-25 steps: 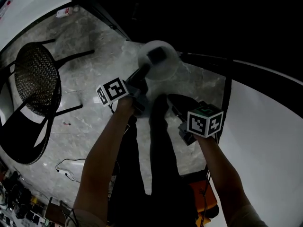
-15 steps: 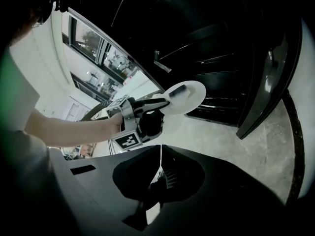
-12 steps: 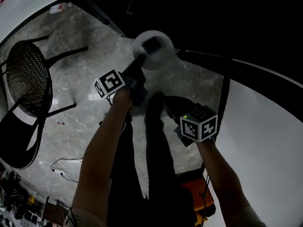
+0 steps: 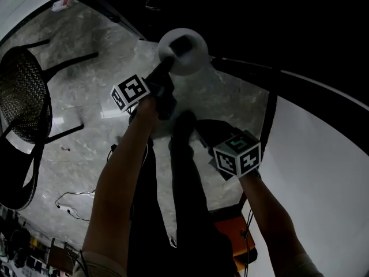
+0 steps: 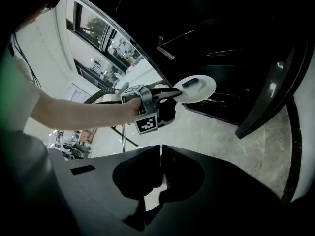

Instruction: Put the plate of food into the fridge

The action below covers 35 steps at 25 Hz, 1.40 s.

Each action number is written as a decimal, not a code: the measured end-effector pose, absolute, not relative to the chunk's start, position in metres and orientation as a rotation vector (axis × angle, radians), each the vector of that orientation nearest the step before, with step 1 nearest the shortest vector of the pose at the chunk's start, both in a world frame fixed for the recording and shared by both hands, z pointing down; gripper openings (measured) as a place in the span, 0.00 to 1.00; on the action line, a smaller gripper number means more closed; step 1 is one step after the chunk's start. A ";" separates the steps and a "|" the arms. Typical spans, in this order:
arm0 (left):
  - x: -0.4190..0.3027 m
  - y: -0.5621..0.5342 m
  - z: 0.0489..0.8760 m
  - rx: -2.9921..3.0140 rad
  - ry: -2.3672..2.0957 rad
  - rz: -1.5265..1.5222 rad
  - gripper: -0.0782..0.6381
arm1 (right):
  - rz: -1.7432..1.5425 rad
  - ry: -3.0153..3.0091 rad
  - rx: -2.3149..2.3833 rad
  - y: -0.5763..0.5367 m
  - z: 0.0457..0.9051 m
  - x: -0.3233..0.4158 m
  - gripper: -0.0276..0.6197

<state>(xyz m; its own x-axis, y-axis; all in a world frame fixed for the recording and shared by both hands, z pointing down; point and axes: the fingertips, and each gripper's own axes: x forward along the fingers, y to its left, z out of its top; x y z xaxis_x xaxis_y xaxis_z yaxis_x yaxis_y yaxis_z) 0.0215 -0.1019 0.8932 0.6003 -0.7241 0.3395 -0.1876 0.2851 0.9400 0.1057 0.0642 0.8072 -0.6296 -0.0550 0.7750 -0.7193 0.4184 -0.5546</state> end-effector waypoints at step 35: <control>0.030 -0.152 0.937 1.209 -0.949 -0.528 0.14 | 1.121 -1.927 0.661 0.037 0.862 0.117 0.08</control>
<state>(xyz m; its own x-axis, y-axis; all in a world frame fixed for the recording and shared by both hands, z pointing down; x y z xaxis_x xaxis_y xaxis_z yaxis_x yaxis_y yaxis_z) 0.0296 -0.1522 0.9373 0.5294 -0.7825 0.3279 -0.1336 0.3048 0.9430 0.1166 0.0371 0.8623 -0.5490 -0.0456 0.8345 -0.7480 0.4722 -0.4663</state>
